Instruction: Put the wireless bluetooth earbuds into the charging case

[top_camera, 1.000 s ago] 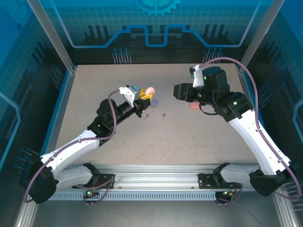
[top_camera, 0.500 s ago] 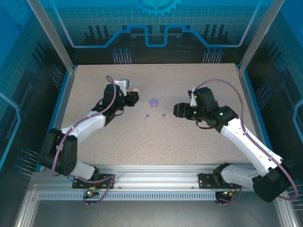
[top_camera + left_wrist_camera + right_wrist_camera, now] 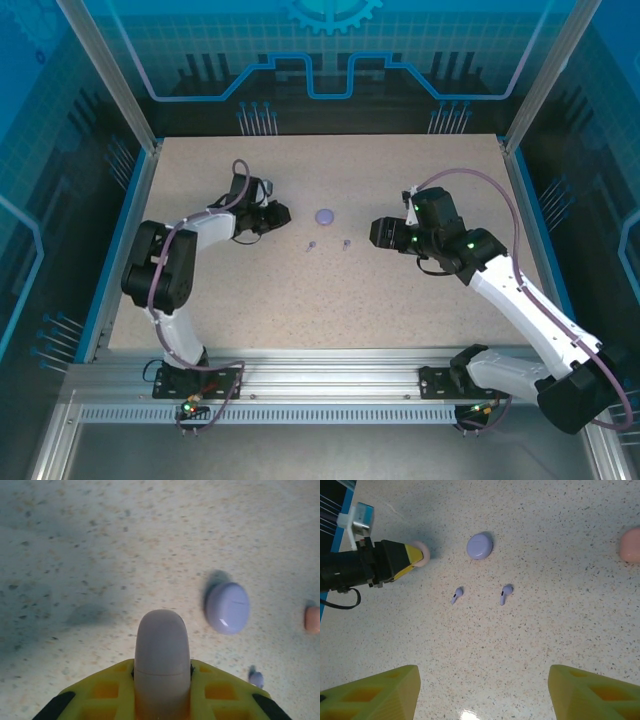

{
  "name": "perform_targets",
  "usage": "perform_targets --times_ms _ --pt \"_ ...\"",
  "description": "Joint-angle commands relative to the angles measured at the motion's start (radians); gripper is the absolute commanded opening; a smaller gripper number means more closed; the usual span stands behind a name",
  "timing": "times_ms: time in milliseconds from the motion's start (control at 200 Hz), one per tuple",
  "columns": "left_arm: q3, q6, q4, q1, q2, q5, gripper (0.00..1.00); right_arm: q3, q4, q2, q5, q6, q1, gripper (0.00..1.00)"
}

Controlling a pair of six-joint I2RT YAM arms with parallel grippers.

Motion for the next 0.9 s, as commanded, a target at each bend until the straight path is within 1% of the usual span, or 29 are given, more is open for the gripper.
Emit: perform_targets --times_ms 0,85,160,220,305,445,640,765,790,835,855,895 --pt "0.062 -0.009 -0.098 0.024 0.055 0.073 0.0 -0.003 0.016 -0.015 0.02 -0.014 -0.002 0.69" --pt "0.082 -0.005 -0.118 0.029 0.084 0.077 0.0 0.002 0.013 -0.014 0.019 -0.018 -0.005 0.7" --pt "0.103 -0.003 -0.141 0.033 0.107 0.079 0.03 0.007 0.012 -0.011 0.022 -0.021 -0.006 0.7" --pt "0.125 0.0 -0.168 0.036 0.124 0.079 0.08 0.012 0.009 -0.012 0.02 -0.023 -0.009 0.7" --pt "0.143 0.008 -0.205 0.043 0.139 0.068 0.18 0.019 0.005 -0.013 0.021 -0.026 -0.011 0.7" --pt "0.157 0.025 -0.255 0.062 0.144 0.042 0.4 0.026 0.001 -0.02 0.018 -0.031 -0.017 0.7" --pt "0.15 0.046 -0.297 0.094 0.13 0.002 0.53 0.033 -0.004 -0.028 0.009 -0.037 -0.029 0.71" --pt "0.15 0.059 -0.315 0.103 0.101 -0.024 0.64 0.032 -0.005 -0.036 0.002 -0.04 -0.039 0.71" --pt "0.153 0.062 -0.322 0.105 0.094 -0.031 0.71 0.032 -0.005 -0.039 0.0 -0.041 -0.04 0.71" --pt "0.157 0.073 -0.335 0.106 0.081 -0.043 0.75 0.03 -0.005 -0.043 -0.003 -0.042 -0.043 0.72" --pt "0.16 0.077 -0.344 0.107 0.074 -0.047 0.82 0.03 -0.005 -0.045 -0.004 -0.043 -0.044 0.72" --pt "0.165 0.084 -0.357 0.109 0.058 -0.063 0.87 0.029 -0.005 -0.049 -0.006 -0.045 -0.048 0.72"
